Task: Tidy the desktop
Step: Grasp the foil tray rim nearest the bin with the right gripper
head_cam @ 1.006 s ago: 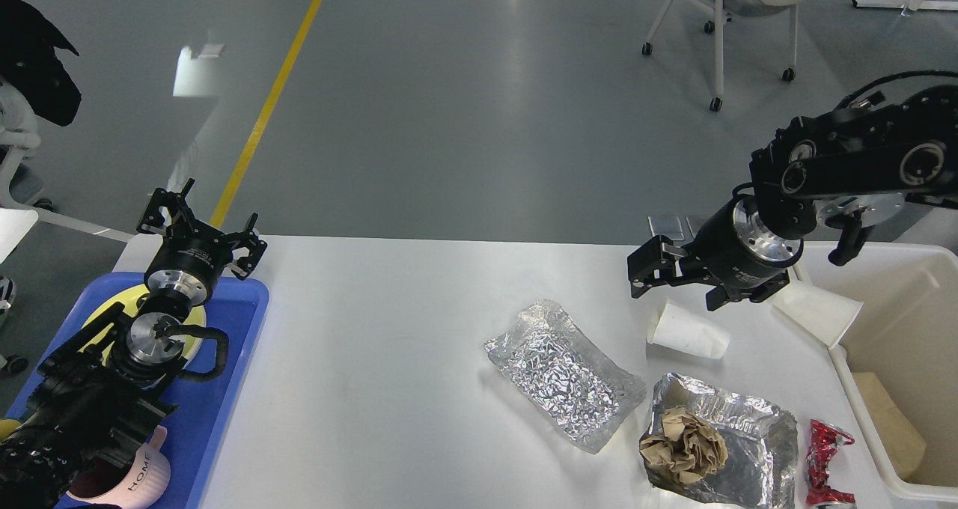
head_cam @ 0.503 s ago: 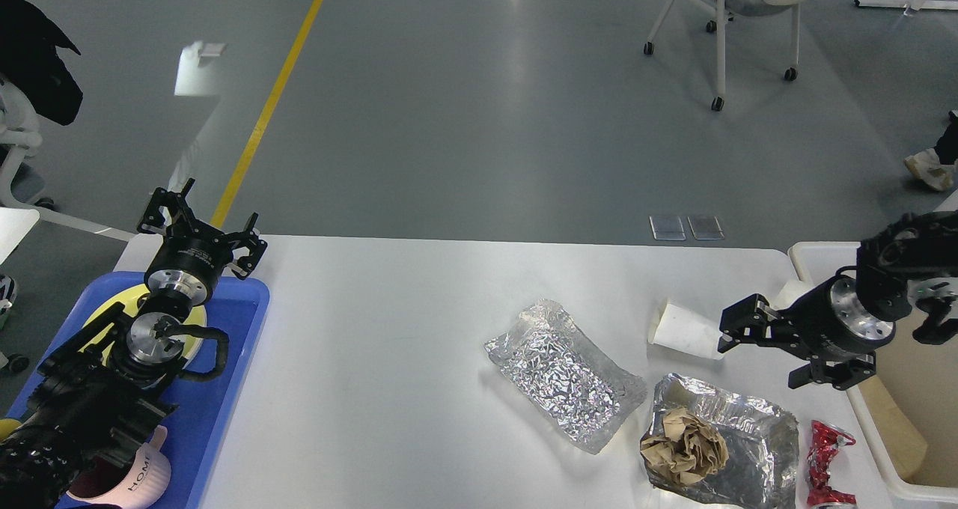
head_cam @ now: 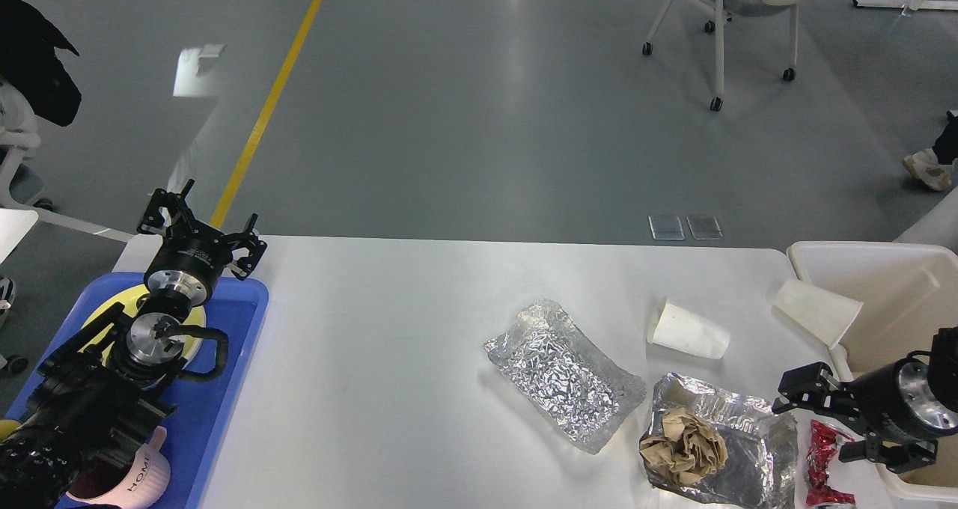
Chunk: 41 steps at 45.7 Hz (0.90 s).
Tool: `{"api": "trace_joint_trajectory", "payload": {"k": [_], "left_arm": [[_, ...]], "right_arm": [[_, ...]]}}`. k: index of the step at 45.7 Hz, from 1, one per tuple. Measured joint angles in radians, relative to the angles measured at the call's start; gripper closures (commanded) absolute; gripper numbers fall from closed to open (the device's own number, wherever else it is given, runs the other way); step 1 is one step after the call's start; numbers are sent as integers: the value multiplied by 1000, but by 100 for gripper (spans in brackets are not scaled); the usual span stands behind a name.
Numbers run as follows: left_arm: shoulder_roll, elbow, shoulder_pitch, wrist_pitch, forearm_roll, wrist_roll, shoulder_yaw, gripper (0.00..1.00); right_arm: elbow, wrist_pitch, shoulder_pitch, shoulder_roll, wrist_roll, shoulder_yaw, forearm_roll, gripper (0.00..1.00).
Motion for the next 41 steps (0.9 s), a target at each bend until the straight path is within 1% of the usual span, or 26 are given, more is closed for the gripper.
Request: {"api": "trace_joint_trajectory", "payload": {"k": [5,9,13,20,30,35,36,38,39,41], "left_arm": [[0,0,0,0,0,0,0,2],[0,0,-1,0,0,0,0,2],[0,0,-1,0,0,0,0,2],[0,0,-1,0,0,0,0,2],[0,0,-1,0,0,0,0,2],[0,0,-1,0,0,0,0,2],[0,0,-1,0,0,0,0,2],[0,0,-1,0,0,0,0,2],[0,0,-1,0,0,0,0,2],[0,0,-1,0,0,0,0,2]], "right_arm": [[-13,-10,-91,7,22,80,-3,0],[-34,-16,-150,19,30,128,-4,0],[-41,-17,-182,23,39,155,-3,2],[-56,-23,-218,28,77,166,-7,5],[-109,-37,-266,68,88,178,-43,6],[-114,-41,-273,74,90,186,-54,10],[-116,-42,-275,74,90,187,-55,12],[-122,-44,-280,77,93,187,-56,20],[-126,-44,-284,79,95,188,-56,26],[-136,-45,-293,87,104,189,-56,41]]}}
